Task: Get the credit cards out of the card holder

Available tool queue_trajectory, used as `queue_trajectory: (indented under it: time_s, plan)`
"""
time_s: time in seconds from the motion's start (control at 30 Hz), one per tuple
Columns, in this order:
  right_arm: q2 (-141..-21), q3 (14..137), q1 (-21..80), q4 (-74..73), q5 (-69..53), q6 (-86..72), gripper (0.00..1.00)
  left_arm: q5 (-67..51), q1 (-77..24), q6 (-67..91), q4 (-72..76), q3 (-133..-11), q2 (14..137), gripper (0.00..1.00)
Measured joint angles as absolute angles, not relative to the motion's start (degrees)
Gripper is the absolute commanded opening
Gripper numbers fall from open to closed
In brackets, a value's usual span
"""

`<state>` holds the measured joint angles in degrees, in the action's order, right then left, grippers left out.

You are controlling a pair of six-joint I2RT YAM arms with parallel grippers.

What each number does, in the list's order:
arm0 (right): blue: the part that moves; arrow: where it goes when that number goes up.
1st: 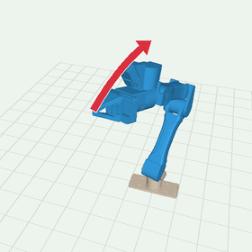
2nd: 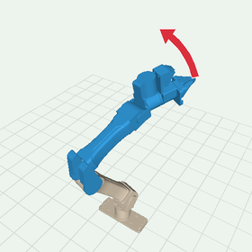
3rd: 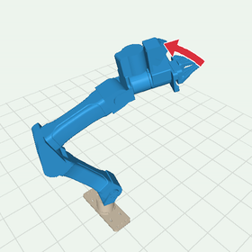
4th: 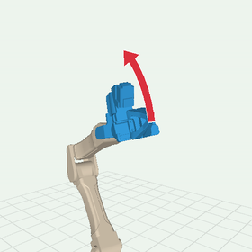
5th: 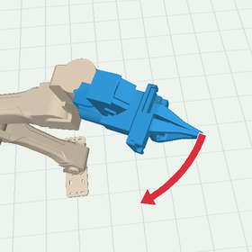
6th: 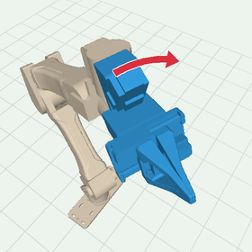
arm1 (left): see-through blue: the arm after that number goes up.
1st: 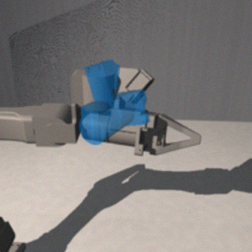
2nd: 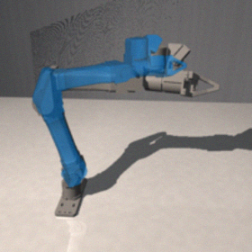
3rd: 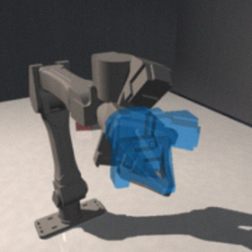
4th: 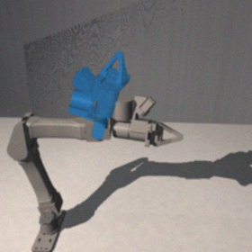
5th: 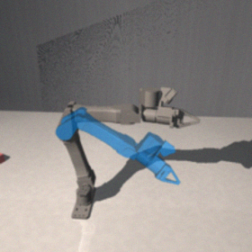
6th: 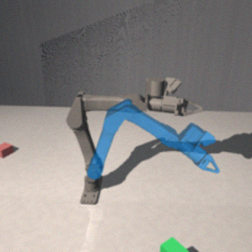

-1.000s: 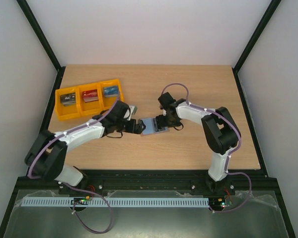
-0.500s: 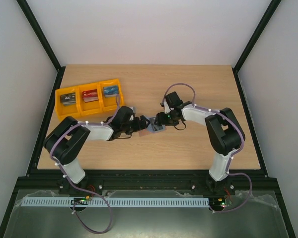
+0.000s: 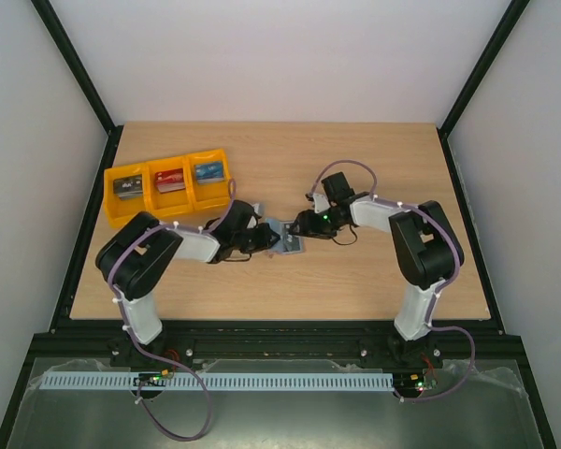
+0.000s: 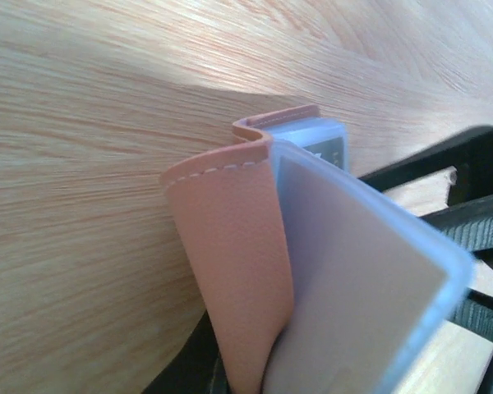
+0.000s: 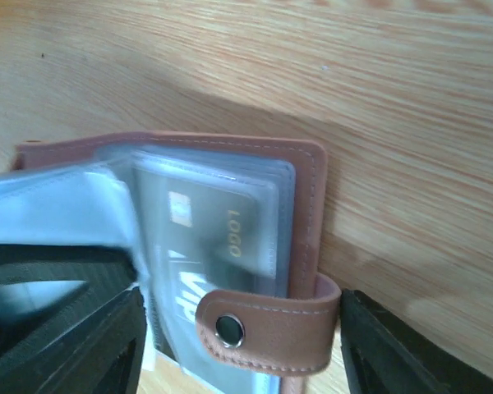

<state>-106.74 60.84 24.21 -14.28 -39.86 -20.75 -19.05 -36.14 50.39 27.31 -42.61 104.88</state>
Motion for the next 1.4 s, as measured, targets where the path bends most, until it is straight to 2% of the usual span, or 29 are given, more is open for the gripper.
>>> queue_trajectory:
  time_s: [0.13,0.27,0.47,0.63,0.83,0.87,0.9,0.93,1.0,1.03,1.1,1.17,1.33,1.37,1.4]
  plan:
    - [-104.0,61.6,20.5,-20.1,-43.2,-16.4,0.82,-22.7,-35.4,37.5,17.1,-47.1,99.7,0.02]
    - [-95.6,64.1,17.8,-22.9,-50.8,-11.0,0.99,-27.6,-32.9,20.3,6.7,-55.0,83.7,0.02]
    - [-80.1,66.1,18.5,-14.5,-65.1,-7.2,0.99,-34.3,-29.1,3.7,-3.4,-67.8,68.3,0.02]
    - [-75.2,66.3,18.5,-6.4,-72.7,-6.4,0.99,-39.4,-29.0,-5.4,-13.5,-72.9,67.3,0.02]
    - [-75.2,67.1,20.9,-1.6,-74.6,-7.3,1.0,-41.6,-28.8,-9.3,-18.6,-74.0,67.7,0.02]
    - [-75.1,67.1,21.8,-0.8,-74.7,-7.8,0.91,-41.9,-28.8,-9.5,-18.9,-74.0,67.7,0.02]
    - [-74.9,67.1,22.4,-0.5,-74.7,-8.1,0.64,-42.0,-28.8,-9.6,-19.0,-74.0,67.7,0.02]
    - [-74.6,67.1,23.0,0.0,-74.5,-8.4,0.41,-42.2,-28.8,-9.7,-19.0,-74.0,67.6,0.02]
    - [-73.9,67.1,24.0,1.1,-73.6,-9.5,0.07,-42.6,-28.8,-9.7,-19.0,-74.0,67.5,0.02]
    - [-73.4,67.1,24.1,1.9,-73.1,-10.4,0.02,-42.8,-28.8,-9.7,-19.0,-74.0,67.5,0.02]
    - [-72.8,67.1,24.1,3.1,-72.6,-11.5,0.02,-43.4,-28.8,-9.6,-19.0,-74.0,67.5,0.02]
    - [-72.3,67.0,24.1,3.8,-72.7,-12.5,0.02,-43.4,-28.8,-9.2,-18.9,-74.0,67.5,0.23]
    - [-72.1,67.0,24.1,5.6,-73.6,-15.5,0.01,-41.4,-27.6,-6.0,-16.5,-73.3,66.3,0.23]
    - [-72.1,67.0,24.1,5.9,-73.6,-16.0,0.01,-41.0,-26.7,-5.0,-15.6,-72.6,65.7,0.3]
    - [-72.1,67.0,24.0,6.2,-73.6,-16.8,0.02,-40.7,-25.6,-3.7,-14.6,-72.0,65.1,0.44]
